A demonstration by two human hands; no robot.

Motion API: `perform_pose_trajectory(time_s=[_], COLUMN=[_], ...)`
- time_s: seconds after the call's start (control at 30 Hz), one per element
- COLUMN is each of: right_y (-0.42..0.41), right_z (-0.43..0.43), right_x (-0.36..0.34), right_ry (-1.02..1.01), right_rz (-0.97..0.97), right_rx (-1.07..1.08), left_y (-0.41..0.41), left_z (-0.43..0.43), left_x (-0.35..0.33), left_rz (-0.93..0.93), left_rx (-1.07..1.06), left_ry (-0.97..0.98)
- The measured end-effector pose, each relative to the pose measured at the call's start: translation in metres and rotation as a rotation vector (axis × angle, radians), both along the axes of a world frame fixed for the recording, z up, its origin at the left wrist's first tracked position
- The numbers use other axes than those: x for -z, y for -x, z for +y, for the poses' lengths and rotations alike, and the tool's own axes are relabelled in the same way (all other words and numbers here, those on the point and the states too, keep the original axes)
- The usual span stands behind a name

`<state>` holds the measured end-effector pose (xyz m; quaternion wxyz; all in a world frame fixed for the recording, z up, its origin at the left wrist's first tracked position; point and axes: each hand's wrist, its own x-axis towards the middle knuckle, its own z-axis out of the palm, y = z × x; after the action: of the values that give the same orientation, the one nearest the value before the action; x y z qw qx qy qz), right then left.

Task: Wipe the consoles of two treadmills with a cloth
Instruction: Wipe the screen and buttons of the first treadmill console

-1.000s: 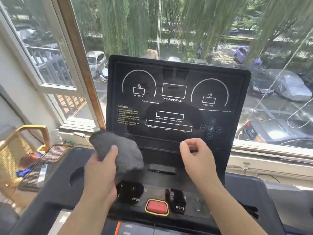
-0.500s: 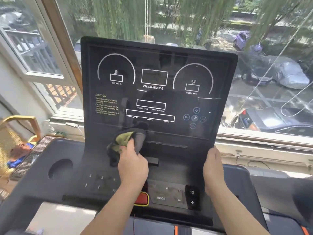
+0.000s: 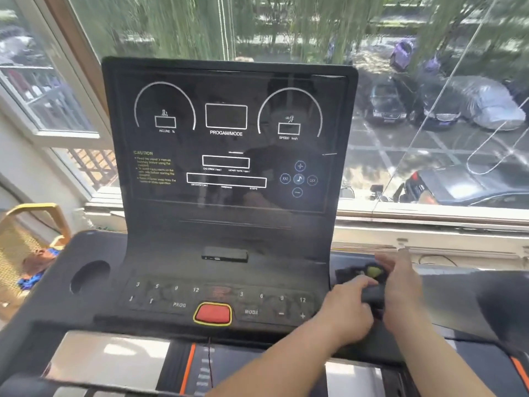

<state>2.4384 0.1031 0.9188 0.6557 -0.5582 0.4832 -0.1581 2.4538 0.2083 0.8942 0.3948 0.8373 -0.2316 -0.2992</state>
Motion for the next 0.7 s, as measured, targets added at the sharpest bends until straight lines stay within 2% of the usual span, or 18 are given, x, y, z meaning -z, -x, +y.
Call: perform_pose_trajectory(time_s=[0.07,0.17,0.27,0.33,0.43,0.53,0.63,0.7], right_y=[0.015,0.022,0.008,-0.006,-0.018,-0.019,-0.020,-0.021], right_z=[-0.013,-0.017,0.012,0.041,0.082,0.103,0.104,0.098], right_x=[-0.006,-0.009,-0.006,-0.002,0.006,0.014,0.011,0.008], right_ry=[0.048,0.085,0.101,0.123,0.186,0.203,0.185,0.128], right_rz=[-0.006,0.018,0.047,0.091,0.133,0.130,0.143,0.160], right_rx=[0.014,-0.056,-0.148,-0.248,-0.419,-0.409,-0.385,-0.361], left_y=[0.005,0.006,-0.003,-0.010,-0.010,-0.007,-0.011,-0.003], left_z=[0.004,0.033,0.081,0.122,0.184,0.222,0.218,0.194], left_x=[-0.005,-0.022,-0.041,-0.053,-0.069,-0.055,-0.020,-0.010], left_rz=[0.114,0.168,0.151,0.064,-0.245,-0.435,-0.332,-0.284], left_rx=[-0.102,-0.277,-0.473,-0.644,-0.849,-0.924,-0.820,-0.626], left_ry=[0.151,0.333,0.427,0.428,0.318,0.078,-0.252,-0.417])
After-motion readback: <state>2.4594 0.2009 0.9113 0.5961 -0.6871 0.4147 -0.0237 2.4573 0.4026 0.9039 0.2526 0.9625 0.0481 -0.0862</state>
